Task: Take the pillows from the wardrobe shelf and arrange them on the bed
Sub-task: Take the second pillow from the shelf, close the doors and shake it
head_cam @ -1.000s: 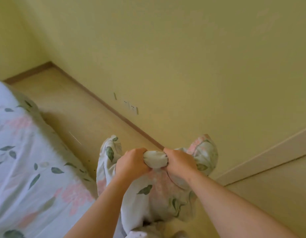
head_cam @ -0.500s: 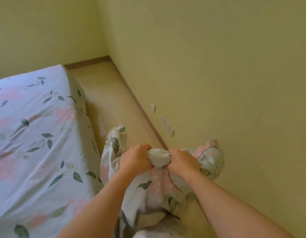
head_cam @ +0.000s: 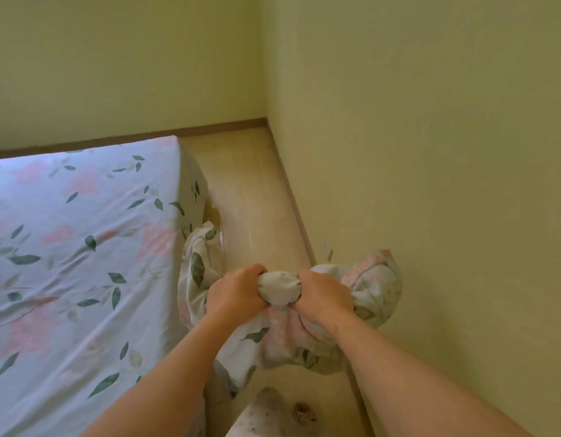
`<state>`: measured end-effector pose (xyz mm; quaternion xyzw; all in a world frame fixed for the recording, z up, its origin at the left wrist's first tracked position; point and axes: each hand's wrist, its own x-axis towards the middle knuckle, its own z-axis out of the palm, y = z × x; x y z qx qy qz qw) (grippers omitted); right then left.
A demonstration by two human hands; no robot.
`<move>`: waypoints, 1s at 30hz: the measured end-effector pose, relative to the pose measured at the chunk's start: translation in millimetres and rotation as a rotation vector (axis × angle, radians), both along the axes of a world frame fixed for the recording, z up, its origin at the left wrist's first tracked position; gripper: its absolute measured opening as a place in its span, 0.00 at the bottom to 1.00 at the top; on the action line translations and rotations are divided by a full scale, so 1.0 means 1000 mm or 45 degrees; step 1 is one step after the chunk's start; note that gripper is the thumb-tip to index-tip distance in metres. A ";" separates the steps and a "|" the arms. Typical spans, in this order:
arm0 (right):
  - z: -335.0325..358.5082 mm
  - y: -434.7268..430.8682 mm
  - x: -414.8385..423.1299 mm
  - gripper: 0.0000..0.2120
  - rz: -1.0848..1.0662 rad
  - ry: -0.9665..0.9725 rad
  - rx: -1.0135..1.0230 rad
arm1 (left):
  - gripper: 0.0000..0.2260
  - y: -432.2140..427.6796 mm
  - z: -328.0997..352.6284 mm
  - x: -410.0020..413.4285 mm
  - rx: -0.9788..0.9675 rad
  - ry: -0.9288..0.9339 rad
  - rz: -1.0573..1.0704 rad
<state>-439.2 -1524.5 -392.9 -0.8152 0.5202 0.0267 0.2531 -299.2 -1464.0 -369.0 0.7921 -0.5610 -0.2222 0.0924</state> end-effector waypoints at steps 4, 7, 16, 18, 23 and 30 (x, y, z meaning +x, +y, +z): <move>0.001 -0.047 0.049 0.10 0.100 -0.006 -0.069 | 0.13 -0.035 -0.001 0.041 -0.058 -0.042 0.157; 0.001 -0.086 0.088 0.09 0.126 -0.005 -0.111 | 0.11 -0.073 0.000 0.077 -0.074 -0.084 0.188; 0.003 -0.189 0.224 0.08 0.157 0.032 -0.056 | 0.12 -0.173 -0.005 0.216 -0.036 -0.043 0.169; 0.008 -0.213 0.258 0.07 0.160 0.040 -0.067 | 0.12 -0.197 -0.001 0.251 -0.037 -0.018 0.166; 0.016 -0.269 0.320 0.08 0.153 0.063 -0.106 | 0.14 -0.257 0.006 0.316 -0.062 0.036 0.140; 0.012 -0.359 0.377 0.07 0.192 0.086 -0.153 | 0.14 -0.342 -0.001 0.372 -0.098 0.059 0.164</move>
